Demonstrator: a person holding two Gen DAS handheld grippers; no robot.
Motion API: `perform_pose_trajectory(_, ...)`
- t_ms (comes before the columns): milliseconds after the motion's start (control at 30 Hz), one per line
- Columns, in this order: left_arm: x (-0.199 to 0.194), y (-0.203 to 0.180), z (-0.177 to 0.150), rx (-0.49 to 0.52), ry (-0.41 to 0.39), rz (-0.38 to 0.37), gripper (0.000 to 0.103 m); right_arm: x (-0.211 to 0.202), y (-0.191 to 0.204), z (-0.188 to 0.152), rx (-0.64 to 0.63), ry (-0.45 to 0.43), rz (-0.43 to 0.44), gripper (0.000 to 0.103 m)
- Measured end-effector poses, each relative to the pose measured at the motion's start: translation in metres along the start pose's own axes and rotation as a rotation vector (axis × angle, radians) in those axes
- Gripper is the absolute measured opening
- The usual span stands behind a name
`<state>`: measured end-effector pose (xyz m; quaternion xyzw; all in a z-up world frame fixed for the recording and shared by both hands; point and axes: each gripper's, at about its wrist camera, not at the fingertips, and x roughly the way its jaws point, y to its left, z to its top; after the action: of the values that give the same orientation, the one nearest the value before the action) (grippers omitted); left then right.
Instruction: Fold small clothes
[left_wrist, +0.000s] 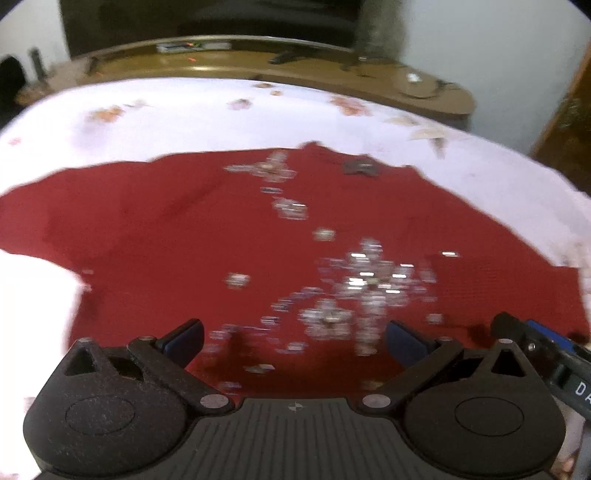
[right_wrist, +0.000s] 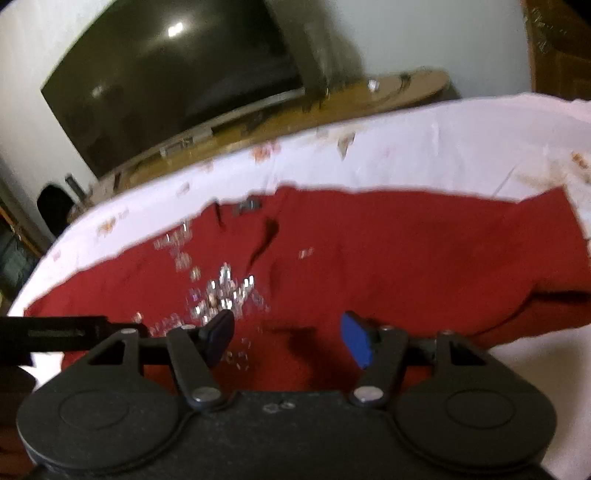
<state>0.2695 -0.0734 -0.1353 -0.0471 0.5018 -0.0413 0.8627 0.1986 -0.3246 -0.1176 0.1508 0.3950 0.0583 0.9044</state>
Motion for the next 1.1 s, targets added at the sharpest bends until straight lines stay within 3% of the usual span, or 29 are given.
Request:
perform_pose_trajectory(133,0.01,-0.023,0.0,0.002,0.046,-0.144,0.103,-0.031,-0.017,-0.002,0.036,-0.068,-0.065,0.07)
perform_pose_trajectory(300,0.023,-0.058,-0.001,-0.006,0.11,-0.278,0.103,-0.045,-0.045,-0.014,0.105,-0.077,-0.103,0.073)
perform_pose_trajectory(400,0.033,-0.066,-0.003,-0.077,0.159,-0.367,0.103,-0.048,-0.053,-0.022,0.134,-0.081,-0.117,0.073)
perform_pose_trajectory(533,0.049,-0.069,-0.004,-0.167,0.197,-0.41,0.102,-0.057,-0.064,-0.029,0.162,-0.093,-0.13,0.073)
perform_pose_trajectory(767,0.056,-0.062,-0.003,-0.259,0.195,-0.452,0.102,-0.061,-0.073,-0.035,0.192,-0.098,-0.143,0.073)
perform_pose_trajectory(800,0.054,-0.061,-0.004,-0.265,0.193,-0.453,0.095,-0.061,-0.073,-0.035,0.196,-0.098,-0.143,0.073)
perform_pose_trajectory(833,0.053,-0.059,-0.004,-0.266,0.19,-0.456,0.057,-0.061,-0.074,-0.036,0.198,-0.097,-0.142,0.073)
perform_pose_trajectory(900,0.059,-0.059,-0.004,-0.278,0.244,-0.508,0.029,-0.06,-0.074,-0.036,0.2,-0.098,-0.141,0.073)
perform_pose_trajectory(1100,0.068,-0.055,-0.009,-0.323,0.25,-0.502,0.03,-0.06,-0.071,-0.034,0.188,-0.101,-0.132,0.073)
